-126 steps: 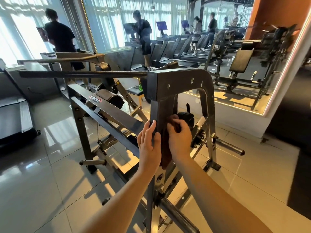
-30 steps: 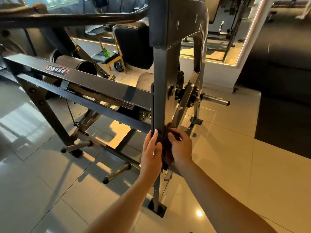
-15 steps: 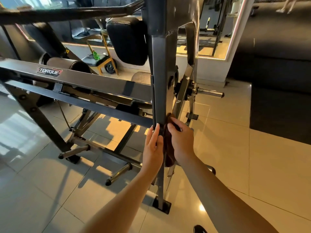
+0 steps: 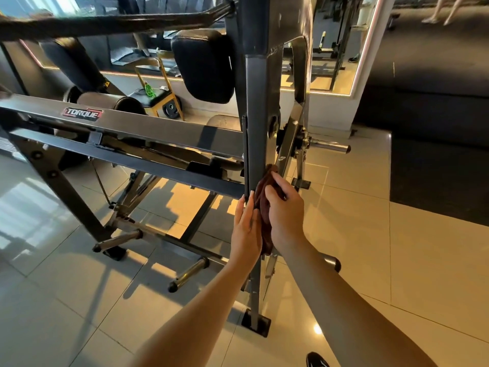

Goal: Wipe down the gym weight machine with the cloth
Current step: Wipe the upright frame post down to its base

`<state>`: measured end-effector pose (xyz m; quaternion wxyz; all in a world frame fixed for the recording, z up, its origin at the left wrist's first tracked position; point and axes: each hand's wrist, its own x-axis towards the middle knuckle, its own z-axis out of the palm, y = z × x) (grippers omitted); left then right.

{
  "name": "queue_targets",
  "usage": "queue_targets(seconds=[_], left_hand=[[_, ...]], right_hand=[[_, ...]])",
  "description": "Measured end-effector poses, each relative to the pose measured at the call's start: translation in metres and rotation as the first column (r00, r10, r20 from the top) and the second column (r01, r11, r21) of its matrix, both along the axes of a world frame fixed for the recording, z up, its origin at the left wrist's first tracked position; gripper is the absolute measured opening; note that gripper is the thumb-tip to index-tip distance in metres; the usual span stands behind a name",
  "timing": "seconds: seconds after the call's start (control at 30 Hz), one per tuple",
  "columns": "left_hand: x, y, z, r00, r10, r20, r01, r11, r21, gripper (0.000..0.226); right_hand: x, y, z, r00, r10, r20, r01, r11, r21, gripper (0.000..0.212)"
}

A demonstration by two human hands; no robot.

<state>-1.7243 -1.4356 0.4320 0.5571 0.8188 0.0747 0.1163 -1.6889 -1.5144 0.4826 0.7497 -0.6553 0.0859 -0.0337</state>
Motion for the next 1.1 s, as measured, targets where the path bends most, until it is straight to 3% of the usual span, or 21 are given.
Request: queue_targets(seconds=[0.13,0.33,0.4,0.57,0.67,0.83,1.0,1.1], left_hand=[[0.0,0.002,-0.002,0.999,-0.019,-0.027,0.013,0.979,-0.202,0.056],[-0.004,0.003,0.002,0.994,-0.094,-0.047,0.088,0.988,-0.131,0.045],[-0.003,0.004,0.001,0.994,-0.084,-0.073,0.078,0.994,-0.079,0.051],[0.001,0.003,-0.009,0.997,-0.043,-0.069,0.035,0.992,-0.123,0.059],[0.004,-0.004,-0.014,0.999,0.002,-0.039,-0.008,0.986,-0.165,0.045],[0.002,-0.021,-0.011,0.996,0.059,-0.071,-0.071,0.98,-0.184,0.047],[0.002,-0.036,-0.01,0.981,0.135,-0.137,-0.158,0.973,-0.168,0.05],[0.001,-0.042,-0.014,0.973,0.194,-0.128,-0.215,0.961,-0.173,0.05]], right_hand=[[-0.01,0.009,-0.029,1.0,-0.003,-0.007,0.002,0.991,-0.13,0.038],[-0.002,-0.008,-0.035,0.972,0.063,-0.228,-0.086,0.992,-0.093,0.033],[0.005,-0.012,-0.024,0.984,0.066,-0.168,-0.087,0.989,-0.119,0.034],[0.008,-0.008,-0.015,0.998,0.064,0.021,-0.059,0.979,-0.195,0.037],[0.005,-0.007,-0.036,0.992,0.103,-0.067,-0.114,0.974,-0.195,0.036],[0.019,-0.026,-0.042,0.947,0.206,-0.245,-0.245,0.959,-0.139,0.03],[0.039,-0.038,-0.013,0.969,0.247,-0.035,-0.248,0.946,-0.209,0.034],[0.036,-0.036,-0.027,0.953,0.295,-0.061,-0.301,0.922,-0.244,0.038]])
